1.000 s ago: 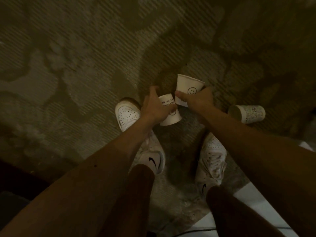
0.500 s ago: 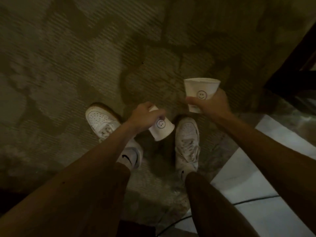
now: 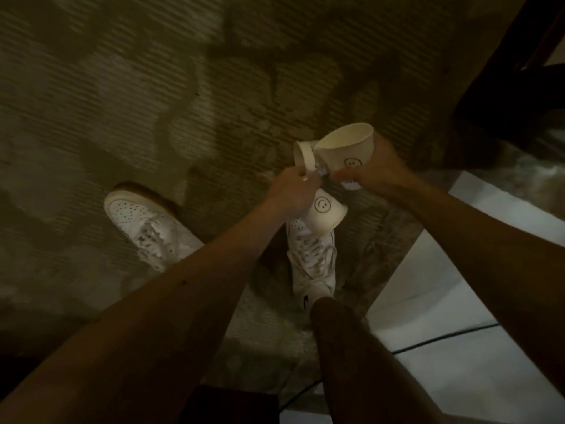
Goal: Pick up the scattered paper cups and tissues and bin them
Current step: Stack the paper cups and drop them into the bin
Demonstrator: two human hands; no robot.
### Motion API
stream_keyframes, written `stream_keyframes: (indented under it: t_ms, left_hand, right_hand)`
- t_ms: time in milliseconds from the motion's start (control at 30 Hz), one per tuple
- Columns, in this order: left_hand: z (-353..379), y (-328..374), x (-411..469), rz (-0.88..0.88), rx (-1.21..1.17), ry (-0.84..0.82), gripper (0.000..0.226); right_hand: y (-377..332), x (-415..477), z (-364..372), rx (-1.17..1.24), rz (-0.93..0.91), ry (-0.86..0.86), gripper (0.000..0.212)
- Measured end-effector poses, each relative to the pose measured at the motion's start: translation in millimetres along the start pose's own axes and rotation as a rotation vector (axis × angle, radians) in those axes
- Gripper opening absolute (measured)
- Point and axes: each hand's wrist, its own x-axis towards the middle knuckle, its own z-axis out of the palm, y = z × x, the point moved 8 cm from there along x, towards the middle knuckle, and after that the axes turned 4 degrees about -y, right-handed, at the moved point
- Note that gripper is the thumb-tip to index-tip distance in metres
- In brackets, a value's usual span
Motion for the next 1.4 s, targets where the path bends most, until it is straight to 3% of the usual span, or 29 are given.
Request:
stream_keyframes:
  t_ms: [100, 267, 367, 500, 767, 833, 1067, 1233, 1400]
  left_hand:
    - [-23.2, -3.5, -5.4, 0.031, -0.068, 0.095, 0.032]
    - [-77.7, 12.8, -49.7, 0.129, -0.071, 0.139, 0.039]
    - [-119.8, 31.2, -93.0, 0.155, -0.052, 0.18, 0.033]
    - [-206.5, 75.0, -184.4, 0.205, -0.061, 0.319, 0.028]
    - [-433.7, 169.2, -477.0, 0.335, -0.066, 0.638, 0.028]
    - [-481.5, 177.3, -552.0, 0.333, -0.054, 0.717, 0.041]
    - [-589.0, 156.5, -765.5, 0.221, -0.139, 0.942, 0.043]
    - [-645.3, 132.4, -862.7, 0.14, -0.262, 1.129, 0.037]
    - [-660.4, 84.7, -936.2, 0.03, -0.41, 1.36, 0.049]
  right_hand:
    - [-7.8, -4.6, 6.7, -0.012, 0.026, -0.023, 0.088]
    - [-58.4, -34.9, 27.9, -0.004, 0.077, -0.144, 0.043]
    - [-119.7, -62.4, 34.4, 0.002, 0.022, -0.128, 0.041]
    - [-246.6, -123.2, 36.9, -0.029, -0.13, -0.074, 0.041]
    - [-566.9, -316.7, 79.2, -0.052, -0.384, -0.177, 0.042]
    - [-631.3, -364.7, 99.5, -0.041, -0.429, -0.22, 0.038]
    - [-792.5, -502.4, 192.8, -0.13, -0.539, -0.469, 0.035]
    - [-886.9, -560.5, 252.6, -0.328, -0.669, -0.65, 0.038]
    - [-945.8, -609.3, 331.5, -0.612, -0.766, -0.834, 0.035]
